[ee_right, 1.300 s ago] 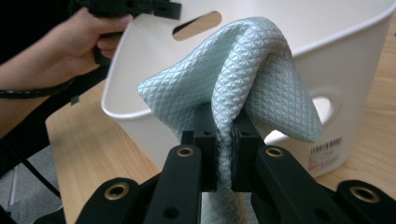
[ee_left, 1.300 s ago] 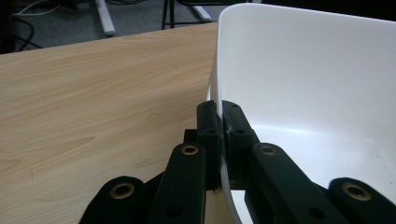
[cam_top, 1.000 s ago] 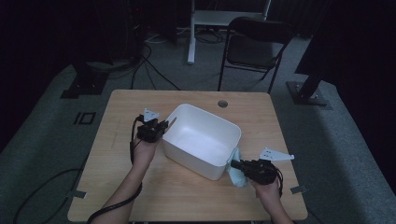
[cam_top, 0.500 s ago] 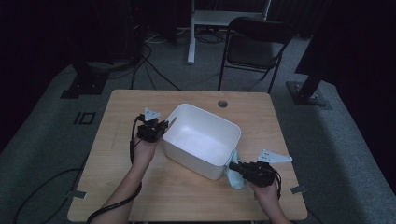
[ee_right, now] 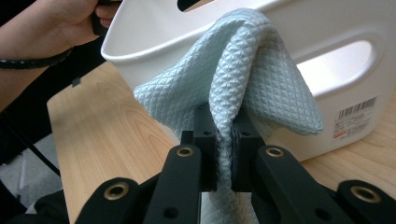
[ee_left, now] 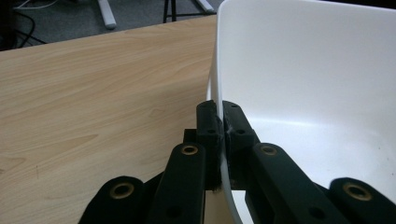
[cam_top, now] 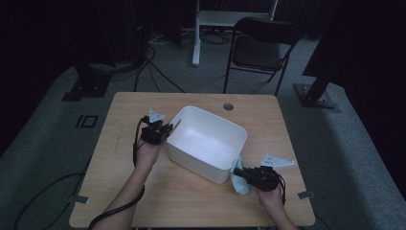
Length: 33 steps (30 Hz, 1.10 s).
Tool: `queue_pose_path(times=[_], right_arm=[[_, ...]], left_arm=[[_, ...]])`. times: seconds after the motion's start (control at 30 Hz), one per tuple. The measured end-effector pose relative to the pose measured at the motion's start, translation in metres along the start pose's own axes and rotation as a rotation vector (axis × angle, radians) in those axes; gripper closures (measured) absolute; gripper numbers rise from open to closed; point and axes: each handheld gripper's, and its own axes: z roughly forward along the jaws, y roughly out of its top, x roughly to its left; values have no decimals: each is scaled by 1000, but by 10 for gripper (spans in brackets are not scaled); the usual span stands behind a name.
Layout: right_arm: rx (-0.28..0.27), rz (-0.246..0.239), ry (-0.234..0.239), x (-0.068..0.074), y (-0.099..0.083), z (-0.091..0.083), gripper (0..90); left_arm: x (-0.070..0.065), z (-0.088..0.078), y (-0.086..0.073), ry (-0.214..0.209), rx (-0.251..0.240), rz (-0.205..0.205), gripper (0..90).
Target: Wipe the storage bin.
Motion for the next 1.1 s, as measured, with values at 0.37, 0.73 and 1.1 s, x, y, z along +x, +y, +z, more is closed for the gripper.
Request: queue_pose_path(times=[0.37, 0.73, 1.1], right_arm=[[117, 43, -54, -17, -18, 21, 841], [97, 82, -71, -33, -17, 24, 841], [25, 88, -103, -46, -3, 21, 842]], left_arm=[[1, 1, 2, -1, 16, 2, 875], [1, 3, 4, 2, 24, 7, 872], [0, 4, 5, 9, 30, 13, 870]])
